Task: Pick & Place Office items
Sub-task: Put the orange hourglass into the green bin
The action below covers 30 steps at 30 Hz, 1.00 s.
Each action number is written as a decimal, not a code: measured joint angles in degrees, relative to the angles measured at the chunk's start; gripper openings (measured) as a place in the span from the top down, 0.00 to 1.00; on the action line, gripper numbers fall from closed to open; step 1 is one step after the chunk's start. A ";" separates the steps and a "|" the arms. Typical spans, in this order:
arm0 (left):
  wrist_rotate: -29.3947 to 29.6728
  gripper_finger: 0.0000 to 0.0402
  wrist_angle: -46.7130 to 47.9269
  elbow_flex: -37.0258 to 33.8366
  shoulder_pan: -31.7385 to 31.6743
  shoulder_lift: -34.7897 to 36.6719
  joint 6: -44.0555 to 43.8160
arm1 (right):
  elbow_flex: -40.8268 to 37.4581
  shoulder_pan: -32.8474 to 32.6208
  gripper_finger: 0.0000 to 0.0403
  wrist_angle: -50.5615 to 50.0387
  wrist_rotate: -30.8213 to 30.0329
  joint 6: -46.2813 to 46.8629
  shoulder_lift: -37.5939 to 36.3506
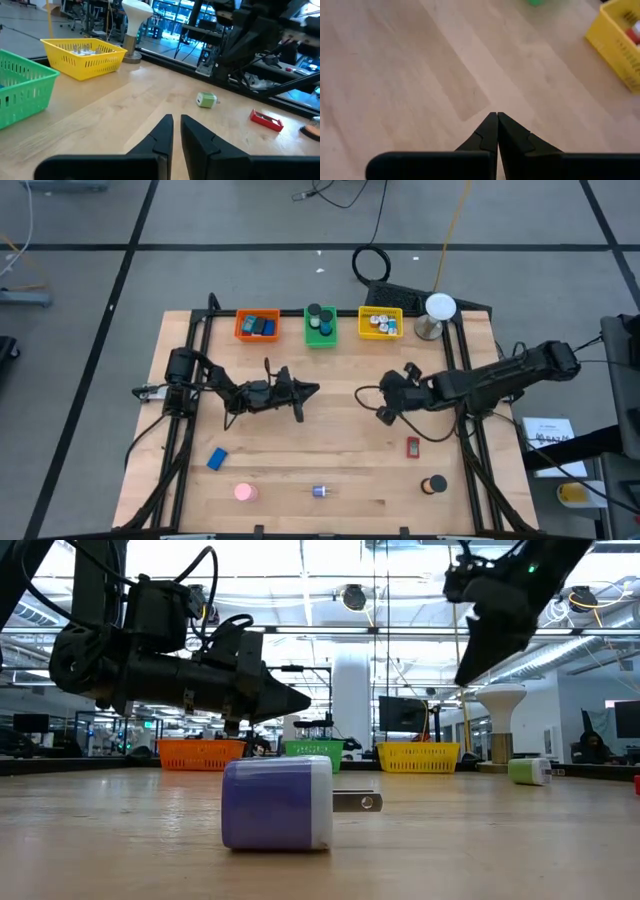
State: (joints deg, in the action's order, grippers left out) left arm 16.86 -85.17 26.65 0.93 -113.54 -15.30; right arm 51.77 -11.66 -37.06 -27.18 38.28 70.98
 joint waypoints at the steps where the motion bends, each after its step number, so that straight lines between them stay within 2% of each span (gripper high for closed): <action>1: 0.01 0.91 0.00 0.00 0.00 0.00 0.04 | 1.05 -0.69 1.00 -1.86 -0.01 1.67 0.38; 13: -0.02 0.91 0.02 0.00 0.01 0.00 0.08 | 15.25 -8.25 1.00 -27.00 2.09 20.15 9.00; 16: 0.00 0.91 0.02 0.00 0.00 0.00 0.08 | 20.40 -10.69 1.00 -33.36 5.61 25.42 12.53; 22: -0.02 0.91 0.02 0.00 0.00 0.00 0.08 | 29.13 -16.79 1.00 -44.71 16.83 38.10 18.62; 30: -0.02 0.91 0.02 0.00 0.00 0.00 -0.05 | 34.72 -26.49 0.97 -45.99 27.04 58.92 19.32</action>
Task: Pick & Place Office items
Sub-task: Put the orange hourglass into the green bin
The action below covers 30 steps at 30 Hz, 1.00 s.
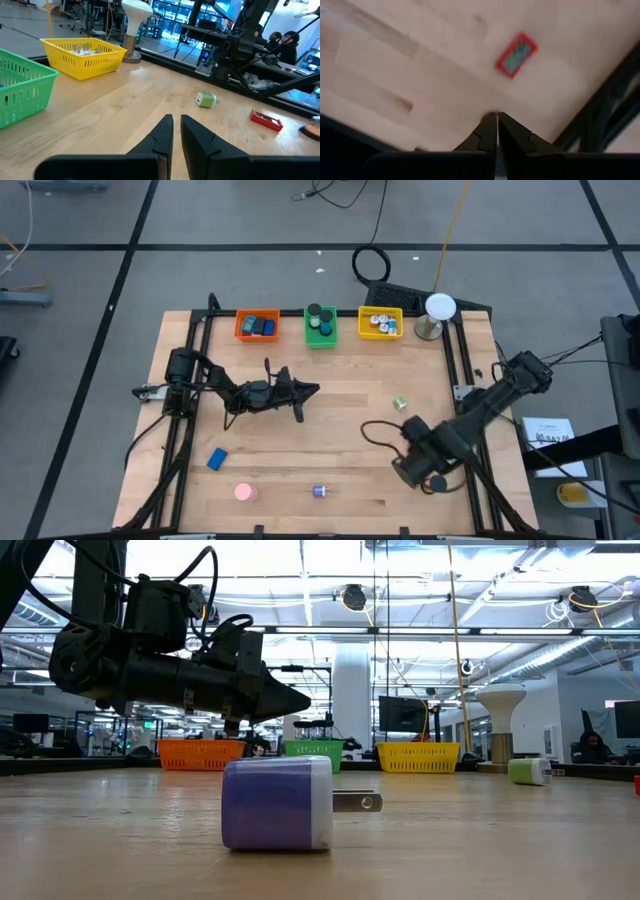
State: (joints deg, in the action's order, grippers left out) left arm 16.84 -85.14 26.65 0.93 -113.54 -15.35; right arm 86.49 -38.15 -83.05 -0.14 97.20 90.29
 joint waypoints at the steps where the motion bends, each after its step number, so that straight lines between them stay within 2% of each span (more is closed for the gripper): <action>1: 0.00 0.91 0.02 0.00 0.01 0.00 -0.02 | 0.48 -1.21 0.96 0.00 0.73 2.80 -0.17; 5: 0.00 0.91 0.00 0.00 0.02 0.00 -0.21 | 1.23 -5.30 0.87 2.02 6.51 10.62 -0.78; 10: 0.00 0.91 -0.33 0.00 -0.02 0.00 -1.51 | 1.23 -9.43 0.70 4.78 12.05 16.65 -0.69; 16: 0.01 0.91 -0.46 0.00 -0.02 0.00 -1.65 | 0.82 -13.75 0.47 4.84 10.32 22.81 -0.56; 22: 0.02 0.91 -0.46 0.00 -0.02 0.00 -1.64 | -3.83 -15.91 0.27 4.91 7.71 25.97 -0.46; 26: 0.01 0.91 -0.46 0.00 -0.02 0.00 -1.64 | -7.21 -15.98 0.19 6.97 7.67 24.55 -0.45; 30: 0.02 0.91 -0.46 0.00 -0.02 0.00 -1.62 | -10.27 -15.98 0.16 10.56 7.67 22.56 -0.47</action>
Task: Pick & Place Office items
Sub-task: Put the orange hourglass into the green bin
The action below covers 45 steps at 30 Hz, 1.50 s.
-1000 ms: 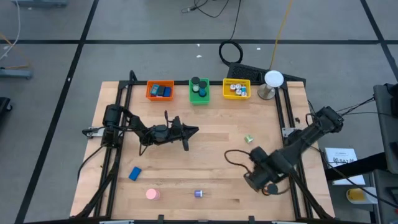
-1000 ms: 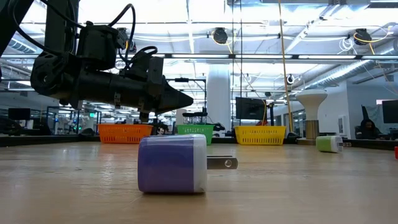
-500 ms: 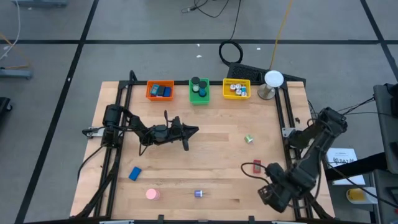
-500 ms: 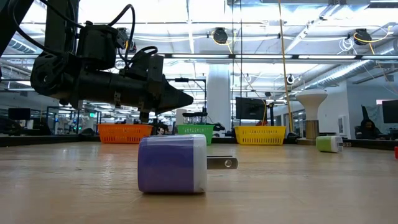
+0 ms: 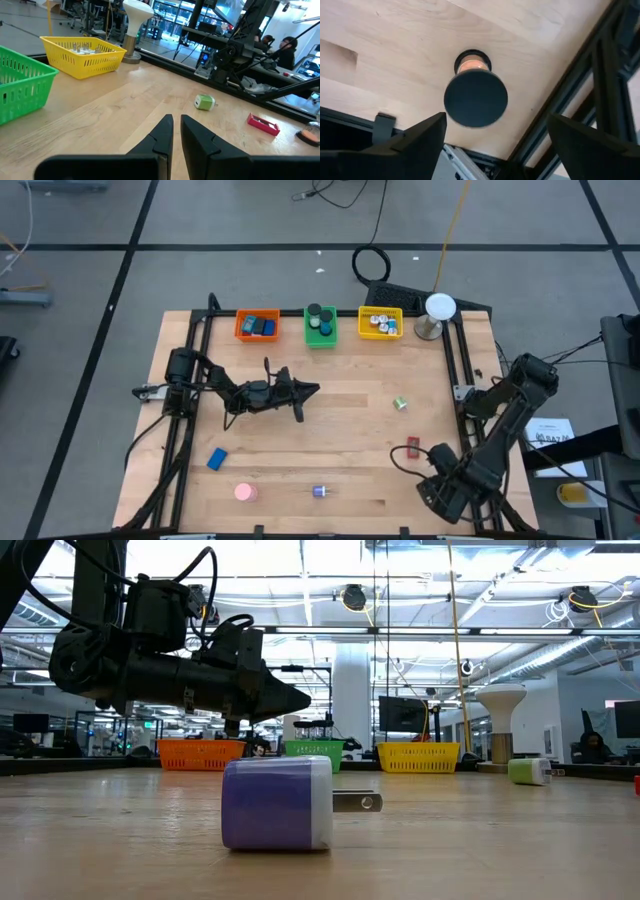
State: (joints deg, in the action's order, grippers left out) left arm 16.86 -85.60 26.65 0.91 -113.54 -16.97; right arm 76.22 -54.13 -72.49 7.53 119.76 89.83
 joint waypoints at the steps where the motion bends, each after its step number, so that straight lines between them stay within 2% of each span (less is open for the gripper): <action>1: 0.00 0.91 0.00 0.00 0.00 0.00 0.00 | -0.71 0.00 0.16 0.88 -0.02 -0.45 0.00; 12: 0.00 0.91 0.00 0.00 0.00 0.00 0.04 | -8.32 0.00 0.18 11.29 -0.13 -2.58 0.02; 16: 0.00 0.91 0.00 0.00 0.00 0.00 0.07 | -10.50 0.00 0.21 12.28 0.09 -2.83 0.02; 20: 0.00 0.91 0.00 0.00 0.00 0.00 0.07 | -10.75 0.06 0.31 12.61 0.21 -4.05 0.02; 25: 0.00 0.91 0.00 0.00 -0.01 0.00 0.07 | -10.75 1.28 0.51 12.97 4.30 -6.93 -0.10; 28: 0.00 0.91 0.00 0.00 -0.02 0.00 0.02 | -9.61 3.24 0.51 12.45 4.57 -10.19 -0.50; 32: 0.00 0.91 -0.02 0.00 -0.01 0.00 -0.31 | -5.08 7.98 0.51 8.46 3.83 -18.14 -0.99; 37: -0.04 0.91 0.06 0.02 0.00 0.00 -1.53 | 2.02 16.83 0.51 -0.69 -0.04 -33.05 -1.00; 41: -2.12 0.91 0.09 -0.01 -0.07 -0.02 -1.26 | 5.02 27.48 0.51 -5.91 -1.58 -47.52 -1.01; 45: -1.63 0.93 -3.28 -2.67 -0.04 1.13 0.46 | 5.52 40.10 0.51 -4.31 -1.83 -66.10 -0.21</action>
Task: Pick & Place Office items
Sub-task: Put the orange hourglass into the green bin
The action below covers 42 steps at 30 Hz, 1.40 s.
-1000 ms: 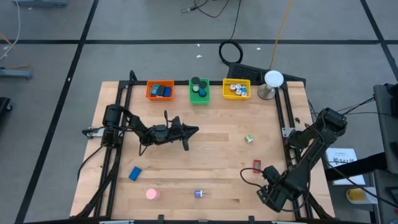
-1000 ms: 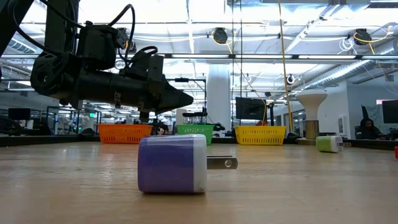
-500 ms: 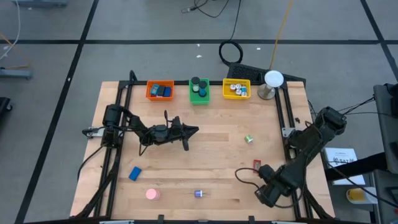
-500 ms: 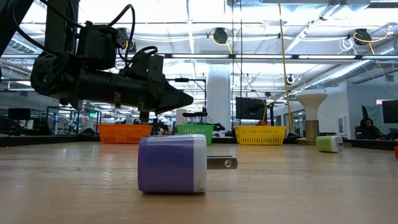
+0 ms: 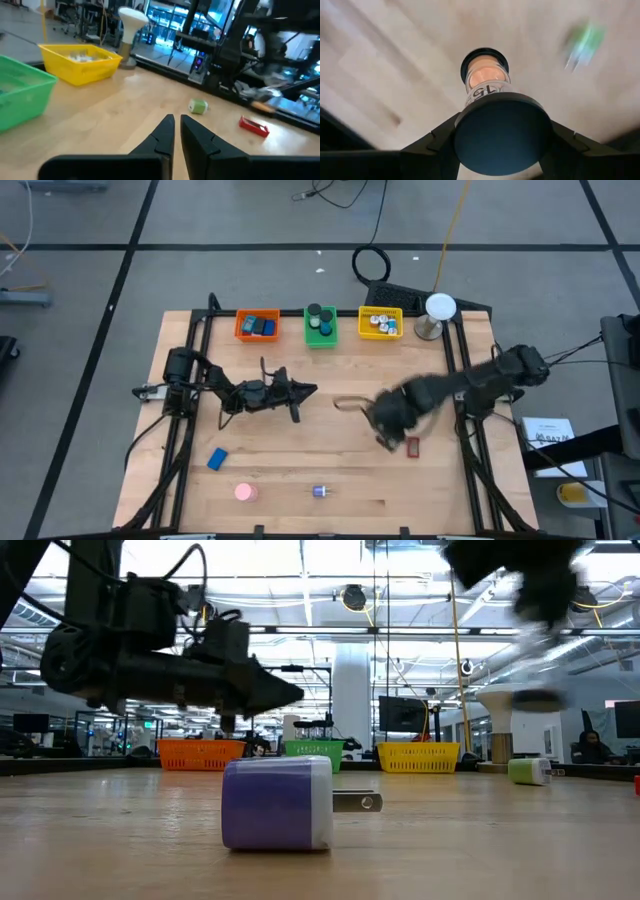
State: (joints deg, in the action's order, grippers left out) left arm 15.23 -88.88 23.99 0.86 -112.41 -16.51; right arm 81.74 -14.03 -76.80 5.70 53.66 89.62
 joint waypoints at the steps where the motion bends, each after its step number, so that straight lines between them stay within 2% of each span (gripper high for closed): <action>1: 0.07 0.95 -0.41 -1.17 -0.01 0.84 0.40 | 0.04 3.07 0.51 0.88 0.03 -5.18 0.93; 4: 1.84 0.99 -0.63 -5.03 -0.04 3.69 1.28 | 0.74 11.05 0.51 3.27 -0.03 -19.80 5.35; 8: 4.62 0.97 -0.81 -8.74 -0.04 7.54 2.82 | 6.99 18.10 0.51 5.30 -2.11 -37.30 13.91; 14: 4.97 0.99 -0.26 -11.15 -0.04 9.80 4.76 | 23.28 22.82 0.51 6.14 -6.83 -56.11 27.14; 19: 7.32 0.97 0.87 -11.47 -0.04 9.82 4.68 | 34.75 24.51 0.51 6.25 -10.53 -66.68 35.06; 24: 7.33 0.99 1.28 -11.47 0.00 9.85 4.59 | 37.11 25.63 0.51 7.07 -10.17 -72.25 38.41; 28: 7.33 0.97 2.19 -11.47 0.00 9.85 4.04 | 37.15 26.25 0.51 8.05 -10.26 -73.79 38.76; 36: 4.27 0.95 2.40 -11.43 -0.08 9.85 -0.66 | 37.15 26.19 0.27 14.06 -10.46 -74.67 38.59; 42: 5.33 0.97 2.06 -11.41 -0.68 9.62 2.88 | 37.13 25.58 0.23 13.57 -16.24 -74.41 34.19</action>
State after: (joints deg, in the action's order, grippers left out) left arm 20.56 -86.82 12.58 0.19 -102.78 -13.63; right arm 118.87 11.55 -63.22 -10.54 -20.75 123.81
